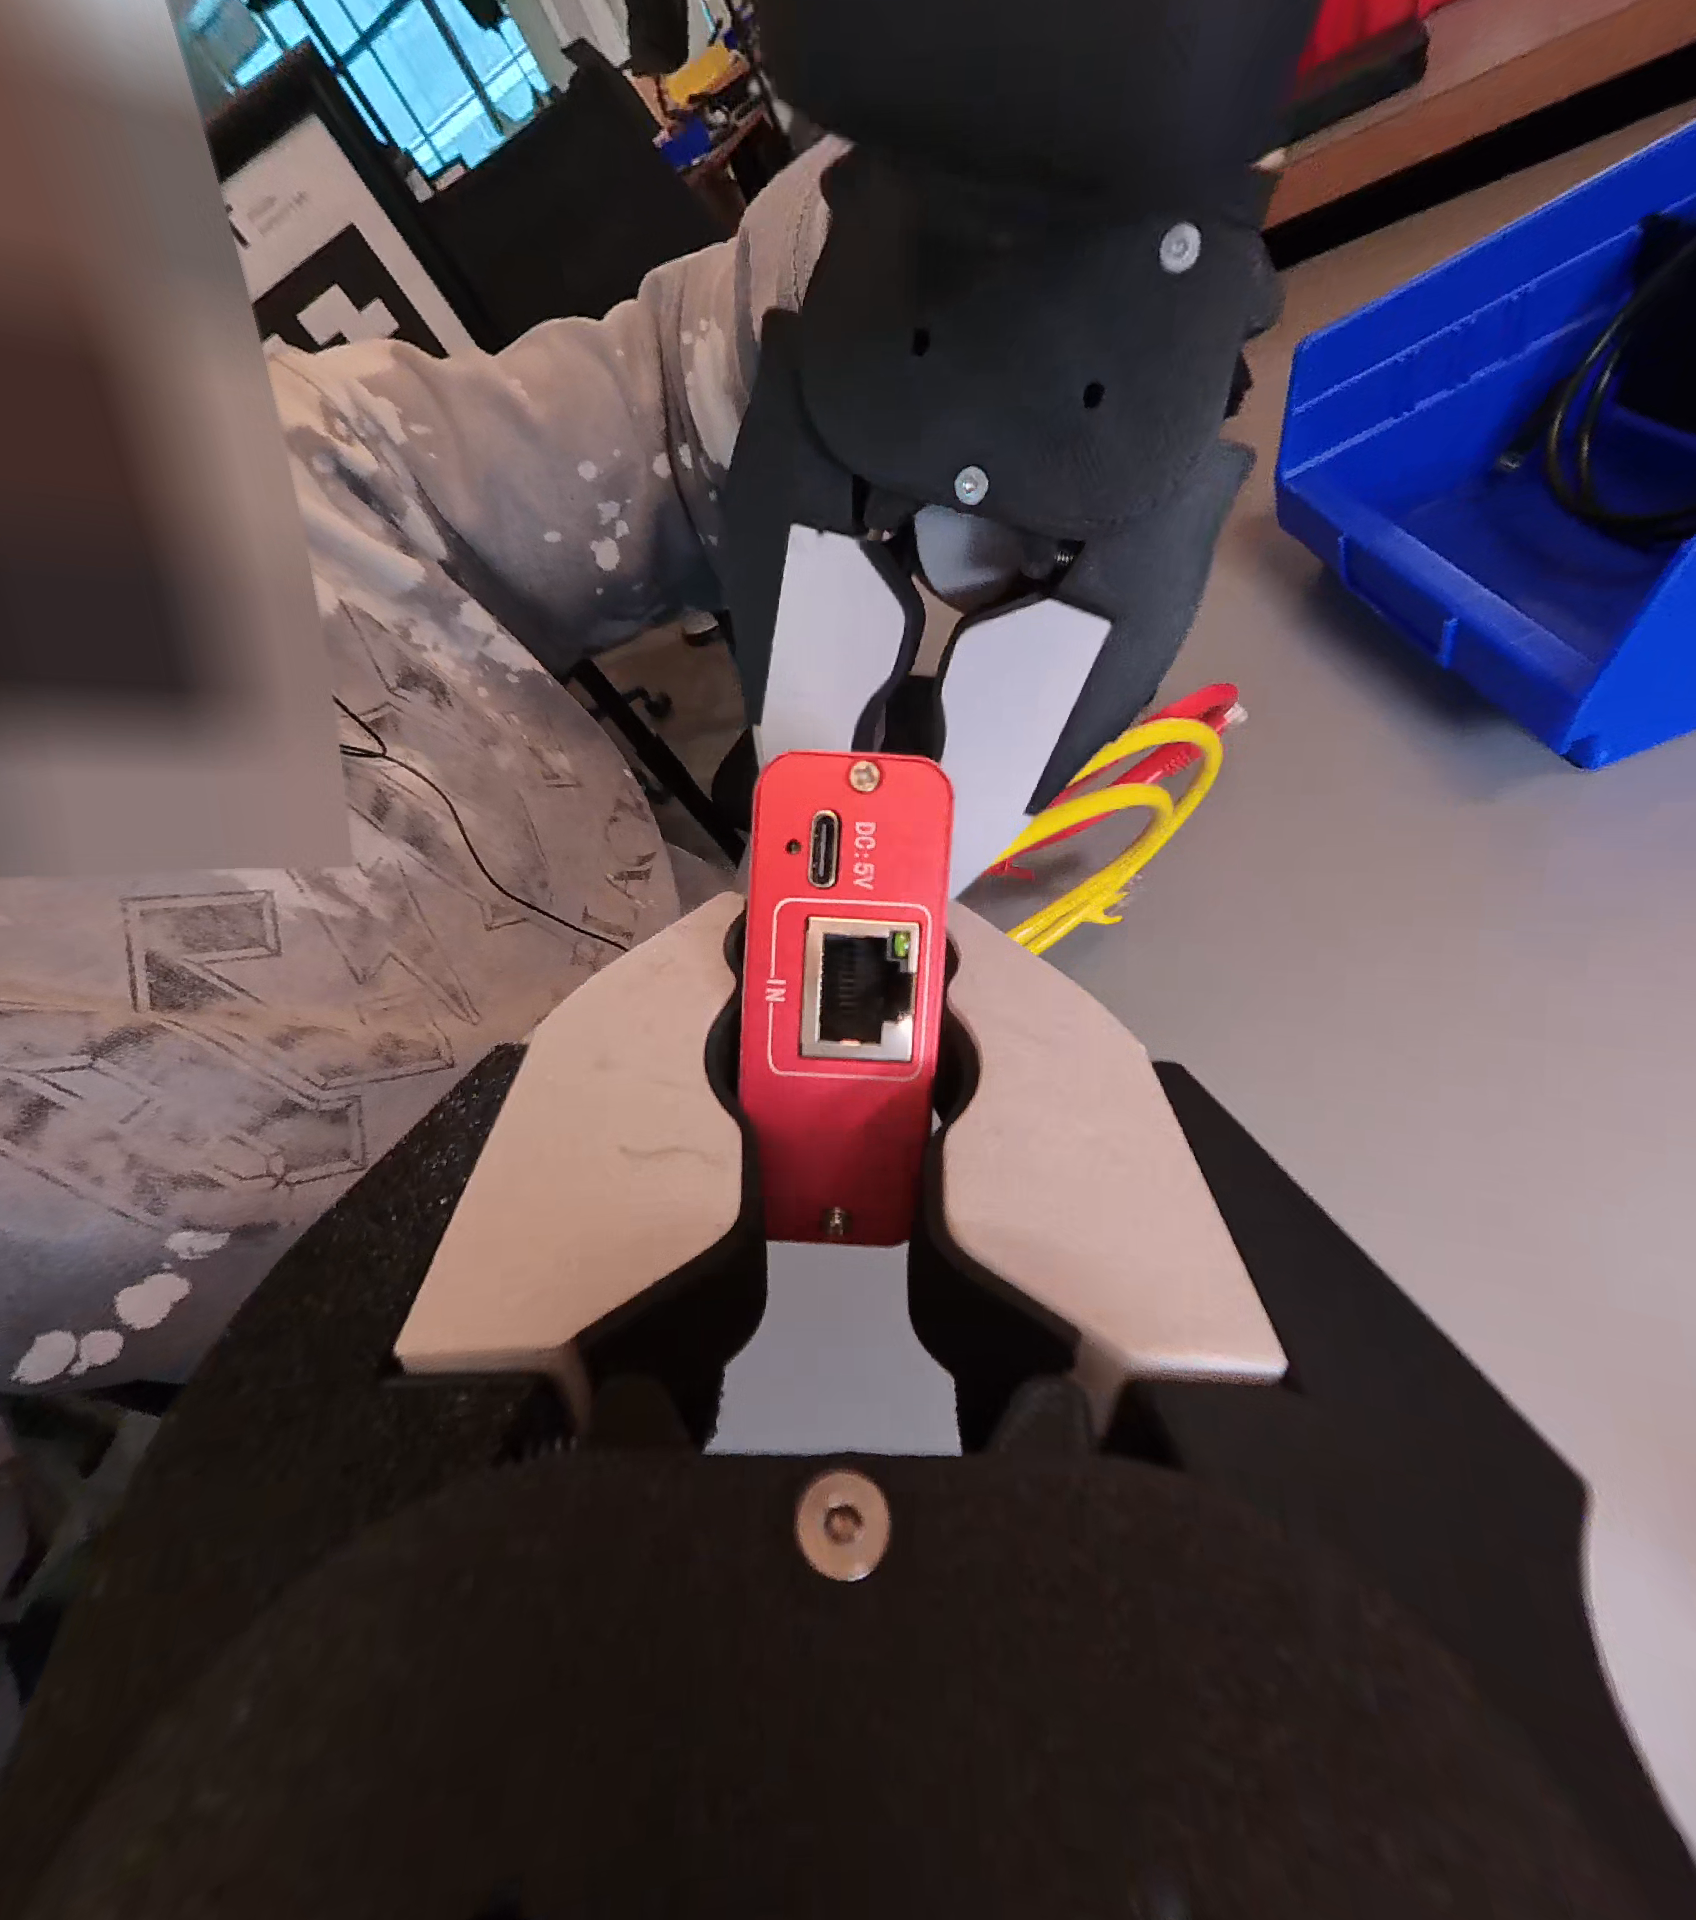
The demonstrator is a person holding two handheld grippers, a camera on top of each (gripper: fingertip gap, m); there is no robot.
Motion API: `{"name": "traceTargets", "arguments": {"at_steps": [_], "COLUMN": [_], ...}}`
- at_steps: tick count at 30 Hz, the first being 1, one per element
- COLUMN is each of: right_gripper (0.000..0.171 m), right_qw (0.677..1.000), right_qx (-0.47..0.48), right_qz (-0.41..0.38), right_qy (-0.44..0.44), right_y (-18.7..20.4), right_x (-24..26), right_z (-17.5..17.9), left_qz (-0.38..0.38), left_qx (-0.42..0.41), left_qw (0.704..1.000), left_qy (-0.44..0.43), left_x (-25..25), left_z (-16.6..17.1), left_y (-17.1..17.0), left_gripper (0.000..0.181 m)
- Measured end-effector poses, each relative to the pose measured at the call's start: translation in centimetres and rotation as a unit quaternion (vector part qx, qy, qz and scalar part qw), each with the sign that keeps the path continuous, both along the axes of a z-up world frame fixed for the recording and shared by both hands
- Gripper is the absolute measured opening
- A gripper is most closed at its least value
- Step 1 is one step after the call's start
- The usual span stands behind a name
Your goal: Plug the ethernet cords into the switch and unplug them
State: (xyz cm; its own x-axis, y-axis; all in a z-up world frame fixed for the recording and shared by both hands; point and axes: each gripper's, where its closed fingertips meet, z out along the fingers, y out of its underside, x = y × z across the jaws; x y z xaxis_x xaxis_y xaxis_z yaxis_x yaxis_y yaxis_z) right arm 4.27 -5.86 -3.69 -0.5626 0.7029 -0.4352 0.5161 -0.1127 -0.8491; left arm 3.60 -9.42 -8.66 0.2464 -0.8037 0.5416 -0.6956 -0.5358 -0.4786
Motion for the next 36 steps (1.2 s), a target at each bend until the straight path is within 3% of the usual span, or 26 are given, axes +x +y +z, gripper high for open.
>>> {"name": "traceTargets", "arguments": {"at_steps": [11, 16, 26, 36], "right_gripper": [0.028, 0.028, 0.028, 0.029], "right_qw": [0.992, 0.986, 0.995, 0.971], "right_qx": [0.071, 0.08, 0.078, 0.151], "right_qz": [0.03, 0.066, 0.021, 0.096], "right_qy": [-0.096, -0.128, -0.063, -0.157], "right_y": [-1.0, -1.8, -2.3, -3.9], "right_x": [1.3, 2.2, 1.0, 2.9], "right_z": [-2.6, -1.5, -1.0, -2.6], "left_qz": [-0.01, -0.043, -0.034, -0.07], "left_qx": [0.045, 0.034, 0.033, 0.059], "left_qw": [0.999, 0.998, 0.999, 0.996], "left_qy": [-0.026, -0.026, -0.003, 0.007], "left_x": [0.0, 1.1, 1.3, 2.2], "left_z": [-0.3, 0.1, -1.0, -1.2], "left_y": [-0.3, -1.4, -1.5, -3.1], "left_gripper": [0.005, 0.006, 0.006, 0.005]}}
